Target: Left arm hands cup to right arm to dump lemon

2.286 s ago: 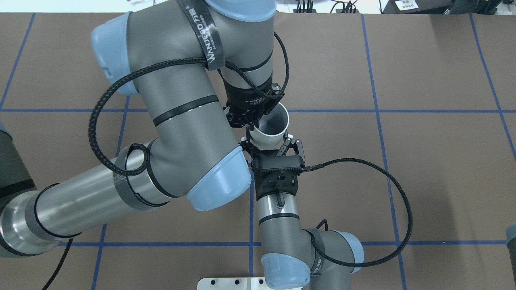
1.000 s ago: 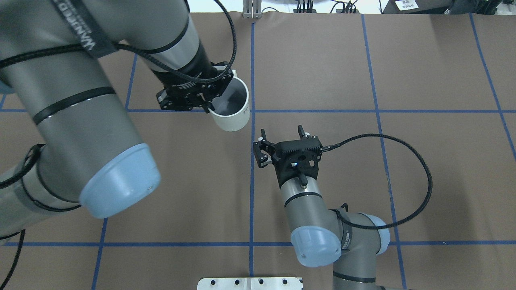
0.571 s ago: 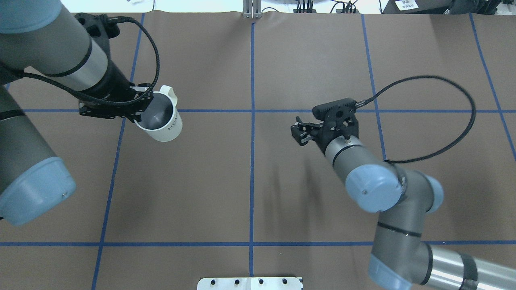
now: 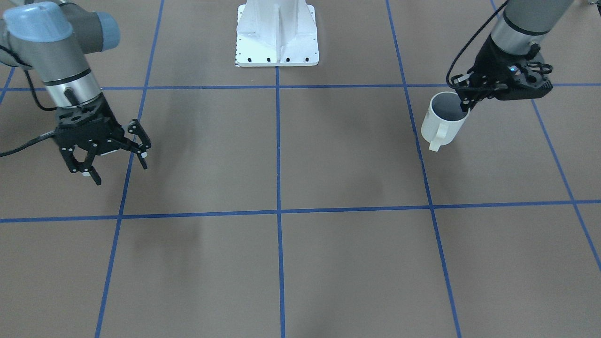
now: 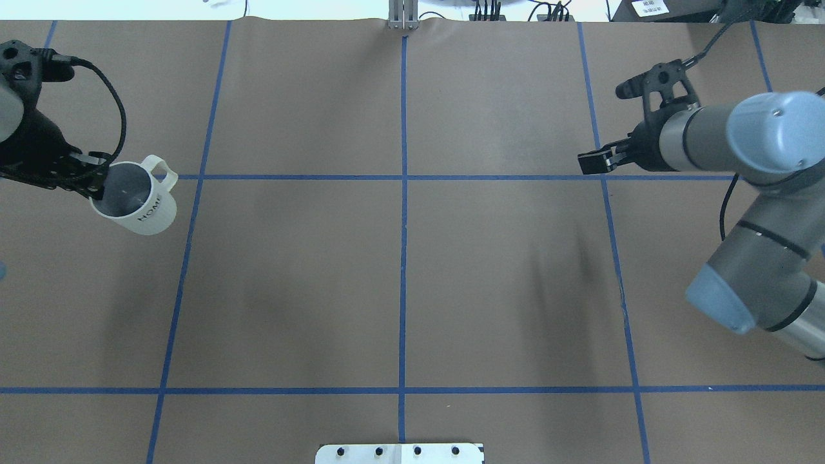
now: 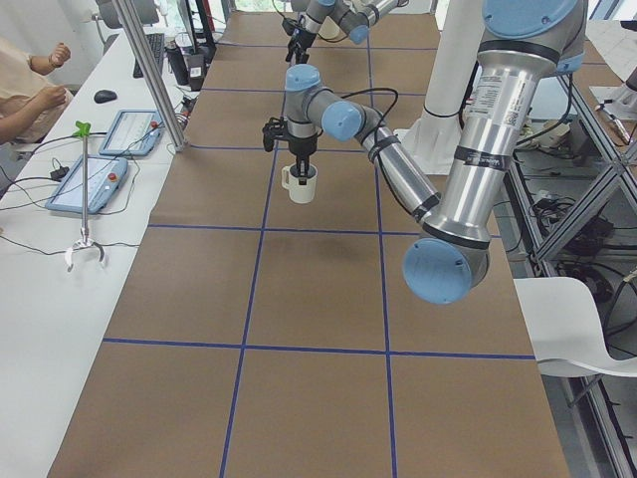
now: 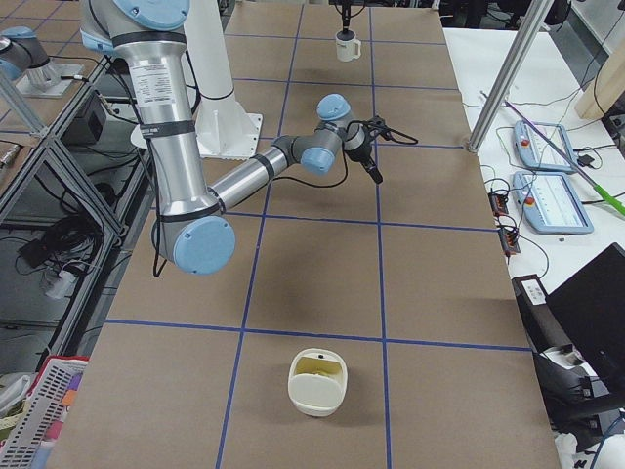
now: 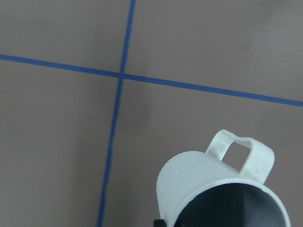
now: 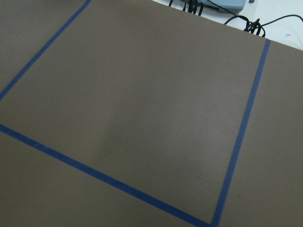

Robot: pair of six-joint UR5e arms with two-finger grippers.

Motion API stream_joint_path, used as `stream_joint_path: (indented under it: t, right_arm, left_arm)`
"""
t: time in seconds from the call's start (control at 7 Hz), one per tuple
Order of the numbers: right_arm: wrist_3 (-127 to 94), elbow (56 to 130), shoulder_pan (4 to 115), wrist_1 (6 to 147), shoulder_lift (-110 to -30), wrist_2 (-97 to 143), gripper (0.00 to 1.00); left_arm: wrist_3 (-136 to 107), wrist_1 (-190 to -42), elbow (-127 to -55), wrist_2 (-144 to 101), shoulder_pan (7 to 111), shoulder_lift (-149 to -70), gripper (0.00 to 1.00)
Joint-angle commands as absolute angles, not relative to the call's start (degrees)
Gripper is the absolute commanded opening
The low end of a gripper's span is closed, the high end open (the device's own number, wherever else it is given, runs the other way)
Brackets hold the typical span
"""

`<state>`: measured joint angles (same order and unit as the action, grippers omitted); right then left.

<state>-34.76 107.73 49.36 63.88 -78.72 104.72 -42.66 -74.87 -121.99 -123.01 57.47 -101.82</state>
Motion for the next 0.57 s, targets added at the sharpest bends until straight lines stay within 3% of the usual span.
stream_joint_path:
  t: [0.0,0.29,0.43]
  right_arm:
    - [-20.02,107.84,60.6,73.68,-80.15,117.37,1.0]
    - [-4.8,108.36,71.84,85.73,-80.16,127.23,1.0]
    - [-1.88,108.54,74.68,88.04,-80.94,129.18,1.0]
  left_arm:
    - [-33.07,-82.82,-116.4,-123.66,61.43,-96.1,0.0]
    - [-26.06,-97.41,-106.22,-131.0,65.98,-91.0,0.0]
    - [-26.54,-98.69,-105.91,-130.87,65.92,-90.36,0.0]
